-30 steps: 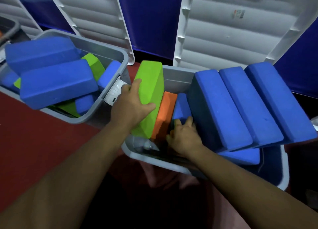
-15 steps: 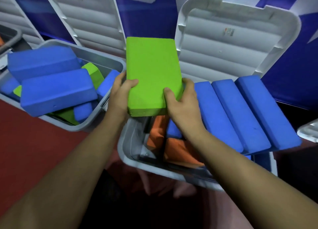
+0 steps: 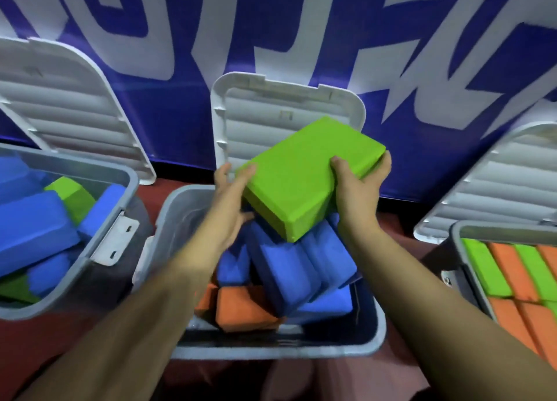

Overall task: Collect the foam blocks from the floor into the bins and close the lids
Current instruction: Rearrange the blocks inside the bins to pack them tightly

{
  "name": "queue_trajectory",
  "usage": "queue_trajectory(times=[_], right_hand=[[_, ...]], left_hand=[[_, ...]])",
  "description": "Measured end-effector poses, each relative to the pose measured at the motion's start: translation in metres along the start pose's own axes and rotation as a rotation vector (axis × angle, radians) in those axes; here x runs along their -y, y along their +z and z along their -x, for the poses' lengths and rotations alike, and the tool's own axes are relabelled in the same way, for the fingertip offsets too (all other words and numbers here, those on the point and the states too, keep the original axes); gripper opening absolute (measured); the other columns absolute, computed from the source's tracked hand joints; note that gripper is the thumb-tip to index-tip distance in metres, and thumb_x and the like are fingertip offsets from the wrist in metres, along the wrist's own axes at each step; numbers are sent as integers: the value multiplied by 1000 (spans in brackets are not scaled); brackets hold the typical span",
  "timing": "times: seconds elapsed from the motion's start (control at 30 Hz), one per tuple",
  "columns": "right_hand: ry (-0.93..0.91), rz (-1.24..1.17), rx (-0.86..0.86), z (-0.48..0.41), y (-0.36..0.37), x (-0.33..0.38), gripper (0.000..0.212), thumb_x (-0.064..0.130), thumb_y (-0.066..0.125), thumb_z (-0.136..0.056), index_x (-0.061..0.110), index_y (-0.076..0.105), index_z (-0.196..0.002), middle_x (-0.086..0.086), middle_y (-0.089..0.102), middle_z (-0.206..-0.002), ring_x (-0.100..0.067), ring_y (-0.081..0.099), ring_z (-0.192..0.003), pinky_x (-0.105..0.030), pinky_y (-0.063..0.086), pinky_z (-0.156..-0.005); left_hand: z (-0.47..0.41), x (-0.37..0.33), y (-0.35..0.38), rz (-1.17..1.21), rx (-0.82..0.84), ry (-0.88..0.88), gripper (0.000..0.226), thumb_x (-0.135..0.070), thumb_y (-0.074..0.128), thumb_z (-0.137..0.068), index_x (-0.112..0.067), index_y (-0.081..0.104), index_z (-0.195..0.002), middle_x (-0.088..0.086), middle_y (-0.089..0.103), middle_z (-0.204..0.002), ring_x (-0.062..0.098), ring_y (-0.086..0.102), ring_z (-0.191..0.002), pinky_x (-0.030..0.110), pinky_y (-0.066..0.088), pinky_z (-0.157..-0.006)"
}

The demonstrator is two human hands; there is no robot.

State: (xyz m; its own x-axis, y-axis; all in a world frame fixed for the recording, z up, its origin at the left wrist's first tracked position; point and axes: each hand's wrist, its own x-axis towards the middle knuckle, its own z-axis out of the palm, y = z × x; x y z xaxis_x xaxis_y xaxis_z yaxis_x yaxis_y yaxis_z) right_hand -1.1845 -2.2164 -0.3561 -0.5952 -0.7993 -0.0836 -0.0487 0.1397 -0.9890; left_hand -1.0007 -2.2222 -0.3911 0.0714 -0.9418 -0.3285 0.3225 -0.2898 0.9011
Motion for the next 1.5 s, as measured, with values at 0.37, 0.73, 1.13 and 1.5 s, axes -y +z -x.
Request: queue_trajectory(times=[0.37, 0.73, 1.13, 1.5], right_hand=[[-191, 774, -267, -17, -10, -32, 92, 50, 57, -89, -10, 22, -149, -28, 31, -150, -41, 30, -139, -46, 22, -115], [-828, 687, 455, 86, 64, 18, 44, 25, 51, -79, -1, 61, -113, -22, 54, -112, -41, 51, -105, -47, 42, -97], [-10, 1002, 1031, 159, 143, -140, 45, 32, 56, -93, 0, 50, -124, -26, 53, -129, -39, 53, -120, -39, 45, -94], [-133, 1522, 1004, 174, 200, -221, 76, 31, 41, -99, -4, -1, -153, -42, 8, -150, -54, 18, -138, -55, 23, -112]], left_hand=[[-29, 26, 21, -1018, -31, 192, 96, -76, 43, -69, -27, 27, -150, 21, 45, -143, 32, 31, -139, 47, 20, -114], [-25, 15, -108, -757, -222, 132, 27, -17, 56, -97, -3, 57, -120, 16, 63, -116, 29, 59, -107, 27, 40, -86], [-19, 51, -216, -1342, -42, -198, 43, -19, 59, -91, -13, 52, -134, 14, 60, -131, 33, 55, -121, 32, 41, -95], [-36, 75, -242, -1332, -24, -86, 41, -27, 60, -92, -18, 54, -132, 10, 68, -120, 31, 62, -112, 38, 47, -99]])
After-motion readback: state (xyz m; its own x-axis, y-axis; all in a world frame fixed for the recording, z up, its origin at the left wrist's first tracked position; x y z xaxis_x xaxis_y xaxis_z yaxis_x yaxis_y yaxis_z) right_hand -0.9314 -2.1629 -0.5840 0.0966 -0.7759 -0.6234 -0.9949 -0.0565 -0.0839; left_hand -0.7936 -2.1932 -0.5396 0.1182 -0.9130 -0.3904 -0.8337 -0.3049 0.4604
